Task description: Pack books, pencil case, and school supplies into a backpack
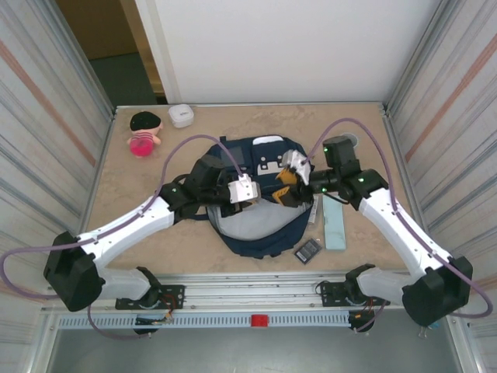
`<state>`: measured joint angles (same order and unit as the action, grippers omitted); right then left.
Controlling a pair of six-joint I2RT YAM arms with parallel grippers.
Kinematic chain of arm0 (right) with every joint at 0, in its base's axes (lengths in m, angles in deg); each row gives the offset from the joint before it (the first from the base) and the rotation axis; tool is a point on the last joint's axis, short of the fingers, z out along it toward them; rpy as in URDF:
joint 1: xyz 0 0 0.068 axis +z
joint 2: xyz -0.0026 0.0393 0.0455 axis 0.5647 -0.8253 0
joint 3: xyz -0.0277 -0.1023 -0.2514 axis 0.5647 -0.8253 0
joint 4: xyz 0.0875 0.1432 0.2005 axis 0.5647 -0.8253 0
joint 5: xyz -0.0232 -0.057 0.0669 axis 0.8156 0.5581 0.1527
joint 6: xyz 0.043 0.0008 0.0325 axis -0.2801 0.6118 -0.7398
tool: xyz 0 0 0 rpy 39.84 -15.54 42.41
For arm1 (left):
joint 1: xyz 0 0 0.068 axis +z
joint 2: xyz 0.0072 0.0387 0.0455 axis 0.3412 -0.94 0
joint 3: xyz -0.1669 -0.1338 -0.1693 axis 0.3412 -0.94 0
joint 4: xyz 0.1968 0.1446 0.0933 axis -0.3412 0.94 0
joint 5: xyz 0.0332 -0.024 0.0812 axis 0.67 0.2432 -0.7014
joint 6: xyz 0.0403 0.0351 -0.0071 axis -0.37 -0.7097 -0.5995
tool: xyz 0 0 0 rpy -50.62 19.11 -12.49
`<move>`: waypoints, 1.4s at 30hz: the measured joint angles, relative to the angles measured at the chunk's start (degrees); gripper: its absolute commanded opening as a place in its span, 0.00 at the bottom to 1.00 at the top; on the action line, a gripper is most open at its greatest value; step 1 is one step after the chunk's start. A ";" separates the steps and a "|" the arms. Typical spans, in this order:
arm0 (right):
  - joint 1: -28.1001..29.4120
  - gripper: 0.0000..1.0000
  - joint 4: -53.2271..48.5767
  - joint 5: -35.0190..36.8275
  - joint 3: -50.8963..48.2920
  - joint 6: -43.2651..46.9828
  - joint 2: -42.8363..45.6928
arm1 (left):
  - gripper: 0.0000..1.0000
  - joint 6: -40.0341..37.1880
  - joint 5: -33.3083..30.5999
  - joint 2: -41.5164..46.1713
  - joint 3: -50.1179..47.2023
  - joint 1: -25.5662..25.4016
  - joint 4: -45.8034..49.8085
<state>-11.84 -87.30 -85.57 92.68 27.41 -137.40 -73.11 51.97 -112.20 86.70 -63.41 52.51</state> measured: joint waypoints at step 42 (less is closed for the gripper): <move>3.61 0.74 10.99 22.64 -0.50 -68.26 -19.52 | 0.76 21.16 -22.60 23.34 2.14 0.00 29.57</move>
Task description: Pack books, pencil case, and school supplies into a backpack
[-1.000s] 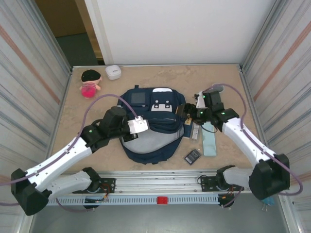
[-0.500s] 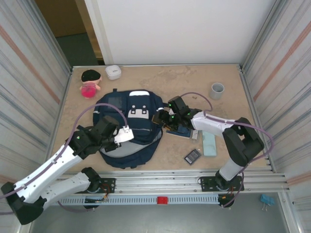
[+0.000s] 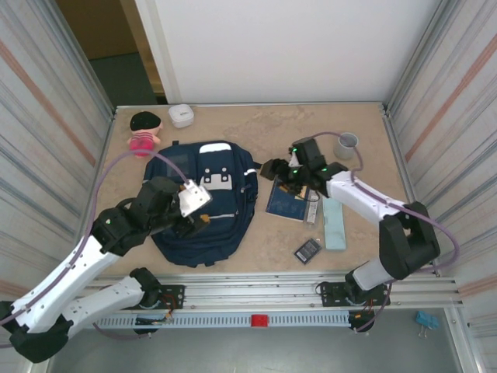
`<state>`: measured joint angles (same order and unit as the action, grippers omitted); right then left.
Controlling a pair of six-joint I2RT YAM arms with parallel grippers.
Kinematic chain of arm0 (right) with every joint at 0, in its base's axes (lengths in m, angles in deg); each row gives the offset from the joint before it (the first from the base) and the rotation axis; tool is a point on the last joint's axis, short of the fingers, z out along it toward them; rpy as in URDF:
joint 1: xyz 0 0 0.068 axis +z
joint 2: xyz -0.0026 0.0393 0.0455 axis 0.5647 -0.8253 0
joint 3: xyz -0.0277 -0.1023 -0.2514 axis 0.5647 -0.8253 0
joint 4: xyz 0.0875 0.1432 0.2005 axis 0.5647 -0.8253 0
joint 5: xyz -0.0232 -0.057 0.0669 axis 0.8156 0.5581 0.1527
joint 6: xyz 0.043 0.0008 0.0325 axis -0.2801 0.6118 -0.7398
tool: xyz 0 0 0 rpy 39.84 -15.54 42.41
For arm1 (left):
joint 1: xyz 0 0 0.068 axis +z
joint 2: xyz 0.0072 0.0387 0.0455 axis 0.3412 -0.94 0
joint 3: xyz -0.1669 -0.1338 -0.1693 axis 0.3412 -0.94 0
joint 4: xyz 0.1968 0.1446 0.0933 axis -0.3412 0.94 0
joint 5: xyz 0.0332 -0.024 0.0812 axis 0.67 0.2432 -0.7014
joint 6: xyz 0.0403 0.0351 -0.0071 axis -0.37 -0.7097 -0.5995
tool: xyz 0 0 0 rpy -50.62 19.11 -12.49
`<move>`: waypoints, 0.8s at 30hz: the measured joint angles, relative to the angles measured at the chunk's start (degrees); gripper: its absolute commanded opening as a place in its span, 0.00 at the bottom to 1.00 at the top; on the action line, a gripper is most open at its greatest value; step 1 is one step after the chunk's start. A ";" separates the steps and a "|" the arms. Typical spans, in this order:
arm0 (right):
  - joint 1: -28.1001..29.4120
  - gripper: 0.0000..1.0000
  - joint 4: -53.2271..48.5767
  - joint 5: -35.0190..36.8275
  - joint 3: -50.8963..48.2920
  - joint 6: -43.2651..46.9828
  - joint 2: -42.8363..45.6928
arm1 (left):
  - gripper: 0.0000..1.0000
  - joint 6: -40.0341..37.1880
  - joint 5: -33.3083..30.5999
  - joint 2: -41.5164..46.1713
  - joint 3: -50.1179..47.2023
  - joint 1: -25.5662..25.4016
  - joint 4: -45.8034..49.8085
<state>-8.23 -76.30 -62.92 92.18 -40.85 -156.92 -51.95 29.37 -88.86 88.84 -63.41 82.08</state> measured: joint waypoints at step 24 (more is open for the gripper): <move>-10.23 0.59 -6.73 4.39 -9.55 6.32 -5.81 | 0.62 37.55 11.67 -49.94 16.06 -0.17 -26.97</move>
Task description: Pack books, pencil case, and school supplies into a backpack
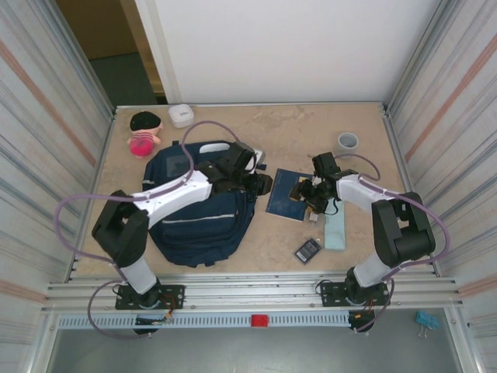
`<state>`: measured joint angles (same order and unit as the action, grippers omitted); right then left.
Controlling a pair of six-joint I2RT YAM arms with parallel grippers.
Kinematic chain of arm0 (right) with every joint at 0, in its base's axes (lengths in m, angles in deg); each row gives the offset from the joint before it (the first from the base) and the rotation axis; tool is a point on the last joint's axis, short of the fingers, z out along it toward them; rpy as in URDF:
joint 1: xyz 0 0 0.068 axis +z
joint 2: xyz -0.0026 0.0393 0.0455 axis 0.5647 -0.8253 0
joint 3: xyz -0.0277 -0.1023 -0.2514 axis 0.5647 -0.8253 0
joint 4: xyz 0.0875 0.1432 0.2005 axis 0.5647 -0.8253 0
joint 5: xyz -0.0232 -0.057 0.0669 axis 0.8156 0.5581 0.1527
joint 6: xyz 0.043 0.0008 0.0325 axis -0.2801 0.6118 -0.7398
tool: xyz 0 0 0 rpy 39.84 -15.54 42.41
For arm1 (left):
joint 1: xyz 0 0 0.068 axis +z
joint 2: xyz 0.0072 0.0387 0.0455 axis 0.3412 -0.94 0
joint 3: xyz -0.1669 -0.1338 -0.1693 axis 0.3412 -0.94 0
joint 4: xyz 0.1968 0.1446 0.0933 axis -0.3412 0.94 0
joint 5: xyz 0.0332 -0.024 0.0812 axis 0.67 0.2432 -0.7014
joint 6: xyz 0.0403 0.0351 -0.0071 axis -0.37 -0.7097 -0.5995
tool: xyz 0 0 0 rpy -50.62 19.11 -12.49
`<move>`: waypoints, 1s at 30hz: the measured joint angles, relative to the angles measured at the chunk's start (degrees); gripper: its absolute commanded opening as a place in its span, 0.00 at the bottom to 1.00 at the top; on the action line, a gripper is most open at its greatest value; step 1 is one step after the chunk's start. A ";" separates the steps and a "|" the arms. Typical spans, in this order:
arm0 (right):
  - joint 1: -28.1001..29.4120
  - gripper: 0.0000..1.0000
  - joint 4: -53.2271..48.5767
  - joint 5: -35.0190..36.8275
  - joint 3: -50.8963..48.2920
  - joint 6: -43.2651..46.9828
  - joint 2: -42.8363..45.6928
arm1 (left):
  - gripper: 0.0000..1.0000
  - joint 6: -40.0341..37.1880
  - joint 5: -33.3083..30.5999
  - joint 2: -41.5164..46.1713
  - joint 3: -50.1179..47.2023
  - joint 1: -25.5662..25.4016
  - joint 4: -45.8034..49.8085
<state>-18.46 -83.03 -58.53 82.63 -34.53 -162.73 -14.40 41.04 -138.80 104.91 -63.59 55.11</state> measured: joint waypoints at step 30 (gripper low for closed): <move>2.49 0.36 -3.85 6.93 3.32 5.14 -3.89 | 0.63 9.53 9.35 -21.88 9.94 0.07 -5.81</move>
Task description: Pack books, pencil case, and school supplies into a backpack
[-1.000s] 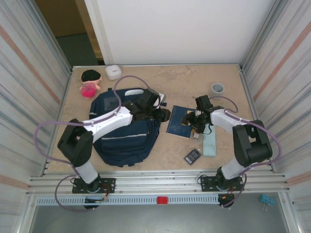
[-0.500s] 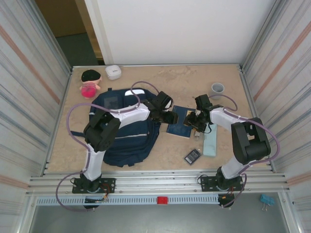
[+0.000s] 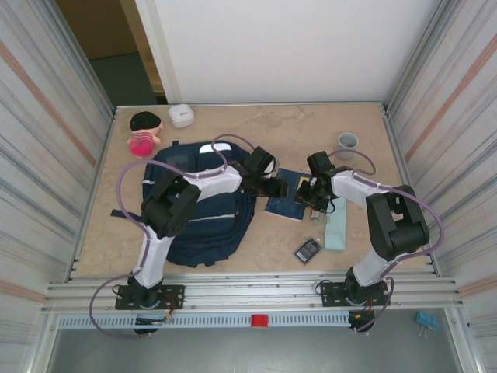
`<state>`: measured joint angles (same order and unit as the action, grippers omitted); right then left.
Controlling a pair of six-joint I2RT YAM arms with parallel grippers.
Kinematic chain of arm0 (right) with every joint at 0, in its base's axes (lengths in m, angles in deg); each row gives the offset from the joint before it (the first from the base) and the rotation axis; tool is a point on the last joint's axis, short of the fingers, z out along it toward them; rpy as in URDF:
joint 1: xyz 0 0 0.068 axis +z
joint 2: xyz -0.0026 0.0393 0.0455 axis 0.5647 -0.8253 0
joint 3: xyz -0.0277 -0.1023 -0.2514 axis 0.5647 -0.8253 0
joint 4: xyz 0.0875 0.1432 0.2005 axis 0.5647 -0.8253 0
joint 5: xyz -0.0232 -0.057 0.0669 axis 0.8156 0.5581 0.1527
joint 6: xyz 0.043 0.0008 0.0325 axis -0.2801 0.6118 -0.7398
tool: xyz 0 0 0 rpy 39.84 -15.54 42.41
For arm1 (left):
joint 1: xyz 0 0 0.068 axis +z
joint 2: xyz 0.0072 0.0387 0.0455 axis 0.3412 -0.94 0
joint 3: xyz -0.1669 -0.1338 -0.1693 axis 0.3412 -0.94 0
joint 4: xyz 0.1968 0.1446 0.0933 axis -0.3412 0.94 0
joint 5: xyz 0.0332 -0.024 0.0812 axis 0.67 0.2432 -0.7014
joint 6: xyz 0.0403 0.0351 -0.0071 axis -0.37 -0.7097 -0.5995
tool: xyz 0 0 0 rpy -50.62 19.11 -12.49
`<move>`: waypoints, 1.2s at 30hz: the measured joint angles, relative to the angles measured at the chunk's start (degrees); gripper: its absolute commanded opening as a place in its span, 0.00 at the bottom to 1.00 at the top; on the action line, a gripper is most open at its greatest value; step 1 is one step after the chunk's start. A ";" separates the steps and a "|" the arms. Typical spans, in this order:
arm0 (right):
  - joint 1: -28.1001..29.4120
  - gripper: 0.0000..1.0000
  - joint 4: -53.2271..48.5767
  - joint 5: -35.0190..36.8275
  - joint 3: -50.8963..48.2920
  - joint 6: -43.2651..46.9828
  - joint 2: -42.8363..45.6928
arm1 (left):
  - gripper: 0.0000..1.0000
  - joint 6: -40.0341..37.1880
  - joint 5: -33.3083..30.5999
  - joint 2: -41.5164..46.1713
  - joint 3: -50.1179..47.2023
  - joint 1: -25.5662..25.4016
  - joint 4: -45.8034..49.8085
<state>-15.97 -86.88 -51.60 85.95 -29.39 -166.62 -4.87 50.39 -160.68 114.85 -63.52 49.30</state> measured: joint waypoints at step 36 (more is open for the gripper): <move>0.35 0.29 -1.29 -0.44 0.02 1.22 -0.70 | 0.65 20.72 11.32 12.37 -24.17 1.49 -41.00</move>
<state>-15.62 -88.17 -52.04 85.97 -28.17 -167.32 15.85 61.71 -148.31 90.68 -62.03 8.29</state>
